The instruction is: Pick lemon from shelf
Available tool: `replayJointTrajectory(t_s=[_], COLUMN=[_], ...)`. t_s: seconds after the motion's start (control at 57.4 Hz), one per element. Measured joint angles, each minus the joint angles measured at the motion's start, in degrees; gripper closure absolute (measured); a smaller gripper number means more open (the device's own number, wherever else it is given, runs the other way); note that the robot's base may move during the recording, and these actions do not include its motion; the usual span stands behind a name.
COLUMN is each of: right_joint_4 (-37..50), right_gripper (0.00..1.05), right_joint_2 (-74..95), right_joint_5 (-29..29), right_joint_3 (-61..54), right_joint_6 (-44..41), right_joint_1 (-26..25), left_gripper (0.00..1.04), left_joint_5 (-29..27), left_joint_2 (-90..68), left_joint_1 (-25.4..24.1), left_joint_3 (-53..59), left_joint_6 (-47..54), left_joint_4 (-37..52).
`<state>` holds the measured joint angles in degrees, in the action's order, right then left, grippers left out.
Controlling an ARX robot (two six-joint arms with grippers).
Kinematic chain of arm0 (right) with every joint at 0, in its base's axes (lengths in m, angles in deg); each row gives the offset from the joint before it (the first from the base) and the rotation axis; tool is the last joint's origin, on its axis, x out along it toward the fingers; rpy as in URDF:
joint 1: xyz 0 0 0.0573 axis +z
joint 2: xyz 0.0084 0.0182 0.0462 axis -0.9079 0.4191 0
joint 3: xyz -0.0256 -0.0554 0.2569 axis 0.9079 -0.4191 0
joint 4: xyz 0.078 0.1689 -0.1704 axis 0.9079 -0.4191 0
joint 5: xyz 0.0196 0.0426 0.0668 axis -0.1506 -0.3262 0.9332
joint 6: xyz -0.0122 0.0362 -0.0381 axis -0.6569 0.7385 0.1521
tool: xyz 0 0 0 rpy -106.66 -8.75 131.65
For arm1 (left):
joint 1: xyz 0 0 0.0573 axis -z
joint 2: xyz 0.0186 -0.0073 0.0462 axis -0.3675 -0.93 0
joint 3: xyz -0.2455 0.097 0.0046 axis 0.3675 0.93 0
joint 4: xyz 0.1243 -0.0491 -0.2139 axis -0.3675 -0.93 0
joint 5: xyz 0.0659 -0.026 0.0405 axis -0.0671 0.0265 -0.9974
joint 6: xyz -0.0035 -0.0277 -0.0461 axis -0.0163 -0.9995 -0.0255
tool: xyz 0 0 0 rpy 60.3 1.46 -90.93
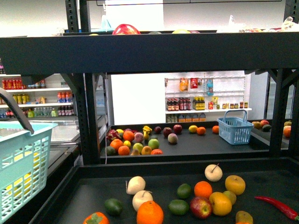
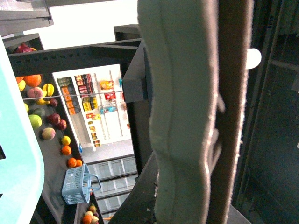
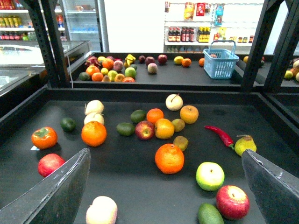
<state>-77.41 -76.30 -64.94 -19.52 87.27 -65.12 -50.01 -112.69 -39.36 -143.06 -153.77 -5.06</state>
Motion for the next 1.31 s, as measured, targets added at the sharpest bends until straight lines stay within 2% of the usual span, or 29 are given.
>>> replayJointTrajectory(t_s=[0.47,1.01,1.114,1.306], right_joint_4=[0.0,0.0,0.0,0.0], right_gripper=[0.07,0.07,0.07,0.07], right_joint_2=[0.0,0.0,0.0,-0.02], right_joint_5=[0.02,0.02,0.0,0.02], right_joint_3=[0.0,0.0,0.0,0.0], right_joint_6=[0.0,0.0,0.0,0.0], right_joint_1=[0.0,0.0,0.0,0.0], left_gripper=[0.97,0.97,0.75,0.45], left_joint_5=[3.91,6.16,6.84,7.72], left_joint_2=[-7.15,-12.96,-12.96,-11.98], left_joint_1=[-9.84,-11.52,-11.63,-11.87], left_joint_3=[-0.2,-0.98,-0.9,-0.79], left_joint_6=[-3.76,-5.64,-2.93,0.39], left_joint_4=[7.78,13.03,11.63,4.72])
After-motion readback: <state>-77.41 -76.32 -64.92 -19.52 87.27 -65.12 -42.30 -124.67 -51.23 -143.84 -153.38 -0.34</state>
